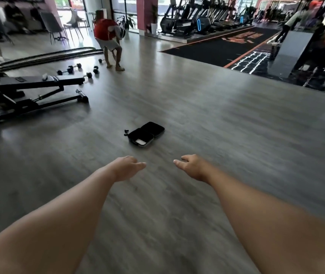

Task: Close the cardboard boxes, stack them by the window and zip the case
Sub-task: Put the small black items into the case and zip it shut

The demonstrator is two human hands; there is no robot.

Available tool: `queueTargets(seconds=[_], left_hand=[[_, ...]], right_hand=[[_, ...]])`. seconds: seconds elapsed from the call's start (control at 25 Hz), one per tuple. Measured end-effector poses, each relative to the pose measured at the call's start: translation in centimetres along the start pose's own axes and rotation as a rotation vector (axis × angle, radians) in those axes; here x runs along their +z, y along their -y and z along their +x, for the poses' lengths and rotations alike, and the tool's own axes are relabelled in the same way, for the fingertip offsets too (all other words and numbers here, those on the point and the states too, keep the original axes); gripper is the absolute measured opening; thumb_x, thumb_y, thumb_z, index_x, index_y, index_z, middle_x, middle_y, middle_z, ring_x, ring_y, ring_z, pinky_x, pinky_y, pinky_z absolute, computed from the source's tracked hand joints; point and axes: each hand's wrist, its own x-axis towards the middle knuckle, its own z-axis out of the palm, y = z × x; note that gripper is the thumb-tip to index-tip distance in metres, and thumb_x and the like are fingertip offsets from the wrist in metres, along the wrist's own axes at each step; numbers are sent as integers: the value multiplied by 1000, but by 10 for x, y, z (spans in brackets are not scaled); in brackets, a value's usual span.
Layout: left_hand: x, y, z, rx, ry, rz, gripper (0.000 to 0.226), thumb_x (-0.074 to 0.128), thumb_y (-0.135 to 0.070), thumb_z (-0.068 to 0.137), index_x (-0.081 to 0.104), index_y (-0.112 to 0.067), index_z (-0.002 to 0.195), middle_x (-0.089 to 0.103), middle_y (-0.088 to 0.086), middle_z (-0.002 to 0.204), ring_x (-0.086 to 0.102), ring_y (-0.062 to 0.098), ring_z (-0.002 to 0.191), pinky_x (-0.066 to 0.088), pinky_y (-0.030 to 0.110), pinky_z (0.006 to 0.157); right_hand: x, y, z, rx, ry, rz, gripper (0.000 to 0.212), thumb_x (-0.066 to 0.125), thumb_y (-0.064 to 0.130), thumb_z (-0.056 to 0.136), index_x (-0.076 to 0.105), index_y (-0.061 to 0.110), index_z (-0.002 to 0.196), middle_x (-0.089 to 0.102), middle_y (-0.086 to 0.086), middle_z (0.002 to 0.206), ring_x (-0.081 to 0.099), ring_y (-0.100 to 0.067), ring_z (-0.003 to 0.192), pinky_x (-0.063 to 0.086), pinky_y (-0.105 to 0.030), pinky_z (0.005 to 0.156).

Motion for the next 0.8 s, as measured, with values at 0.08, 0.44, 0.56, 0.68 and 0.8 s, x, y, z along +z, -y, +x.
queueTargets(seconds=[0.08,0.44,0.56,0.68,0.8], left_hand=[[-19,3,57,-5,-8,24,50,46,-60,96,66,-14,101,65,10,112,58,29,111,44,33,89],[-111,21,278,-157,-23,-2,56,44,-60,97,63,-14,122,59,10,133,52,28,125,41,34,101],[-150,39,346,-195,-61,-42,59,44,-62,96,61,-15,128,56,9,137,50,26,128,38,33,102],[-189,69,417,-205,-40,-10,57,41,-59,99,57,-17,134,53,10,140,48,28,130,37,34,102],[-225,106,497,-205,-28,-21,56,42,-55,100,57,-13,133,56,14,137,51,32,127,39,37,101]], right_hand=[[-13,5,62,-3,12,-14,81,53,67,91,43,13,151,43,-6,157,41,-25,143,31,-38,118],[-80,54,334,-106,96,-118,79,53,70,89,48,17,148,49,-4,152,46,-23,139,37,-32,111],[-94,84,418,-145,118,-135,74,53,68,91,51,18,145,52,-4,150,48,-24,137,38,-29,106],[-97,117,498,-150,158,-141,73,53,65,93,48,17,148,49,-4,152,45,-23,140,35,-28,106],[-93,149,578,-142,165,-143,68,53,60,96,49,15,147,49,-5,152,45,-24,139,36,-31,108]])
